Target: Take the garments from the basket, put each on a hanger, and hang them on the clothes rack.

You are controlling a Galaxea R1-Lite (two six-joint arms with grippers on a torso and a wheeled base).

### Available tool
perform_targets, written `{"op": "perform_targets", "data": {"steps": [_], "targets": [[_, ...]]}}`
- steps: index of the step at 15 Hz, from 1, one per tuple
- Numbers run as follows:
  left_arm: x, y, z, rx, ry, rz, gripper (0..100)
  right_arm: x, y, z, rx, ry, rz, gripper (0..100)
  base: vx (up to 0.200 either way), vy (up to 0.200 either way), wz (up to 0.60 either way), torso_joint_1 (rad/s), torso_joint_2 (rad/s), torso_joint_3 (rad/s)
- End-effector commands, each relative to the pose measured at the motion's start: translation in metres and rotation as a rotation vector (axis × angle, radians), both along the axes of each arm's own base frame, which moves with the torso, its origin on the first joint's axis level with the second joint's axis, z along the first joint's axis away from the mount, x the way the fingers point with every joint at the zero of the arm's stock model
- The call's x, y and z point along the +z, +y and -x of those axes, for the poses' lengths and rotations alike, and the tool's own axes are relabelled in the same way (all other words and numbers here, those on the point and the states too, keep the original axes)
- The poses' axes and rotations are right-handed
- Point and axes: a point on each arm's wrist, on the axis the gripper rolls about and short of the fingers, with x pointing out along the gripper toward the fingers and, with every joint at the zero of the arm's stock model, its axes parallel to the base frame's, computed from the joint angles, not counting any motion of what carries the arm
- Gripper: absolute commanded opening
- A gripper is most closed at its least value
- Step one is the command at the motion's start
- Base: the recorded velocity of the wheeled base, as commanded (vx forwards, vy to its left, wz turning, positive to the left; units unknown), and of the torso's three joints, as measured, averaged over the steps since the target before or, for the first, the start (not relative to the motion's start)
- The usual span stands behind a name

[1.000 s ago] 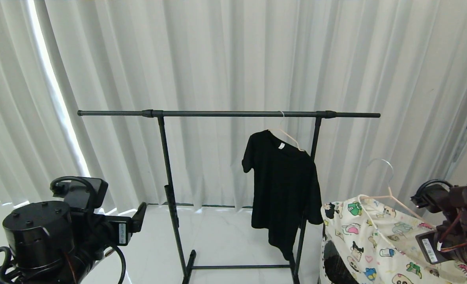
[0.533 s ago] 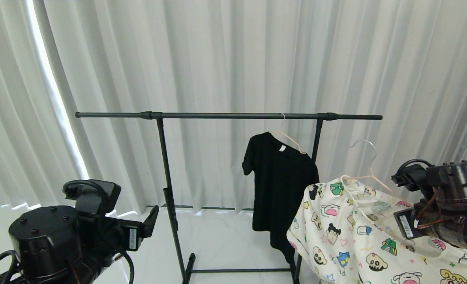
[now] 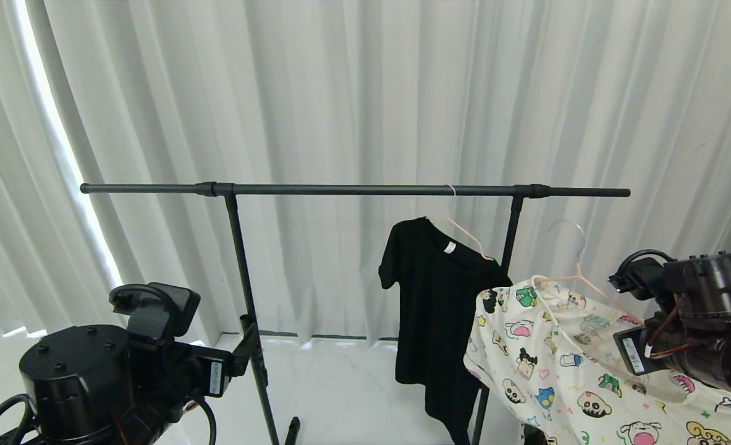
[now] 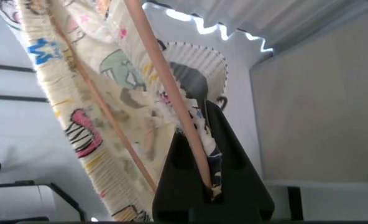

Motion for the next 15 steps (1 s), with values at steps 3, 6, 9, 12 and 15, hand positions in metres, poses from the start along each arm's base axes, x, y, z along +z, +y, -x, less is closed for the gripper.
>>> {"op": "perform_targets", "data": {"steps": [3,6,9,12,15], "targets": [[0.000,-0.001,0.000,-0.005,0.001,0.000,100,0.001,0.011,0.005,0.051,-0.002,0.000,0,0.200,0.000,0.00,0.004,0.00,0.002],[-0.001,-0.001,0.000,-0.006,0.002,0.001,100,-0.004,0.025,0.016,0.125,0.018,0.008,0,0.200,0.000,0.00,0.004,0.00,-0.001],[-0.001,-0.001,0.001,-0.003,0.006,-0.002,100,-0.003,0.034,0.010,0.148,0.012,0.004,0,0.200,0.000,0.00,0.001,0.00,0.001],[-0.002,0.000,0.001,-0.003,0.008,-0.002,100,0.002,0.047,-0.001,0.178,-0.009,-0.004,0,0.133,0.000,0.00,0.005,0.00,0.002],[-0.001,0.000,0.001,-0.002,0.005,-0.001,100,0.007,0.072,-0.017,0.228,-0.035,-0.017,0,0.000,0.000,0.00,0.000,0.00,0.000]]}}
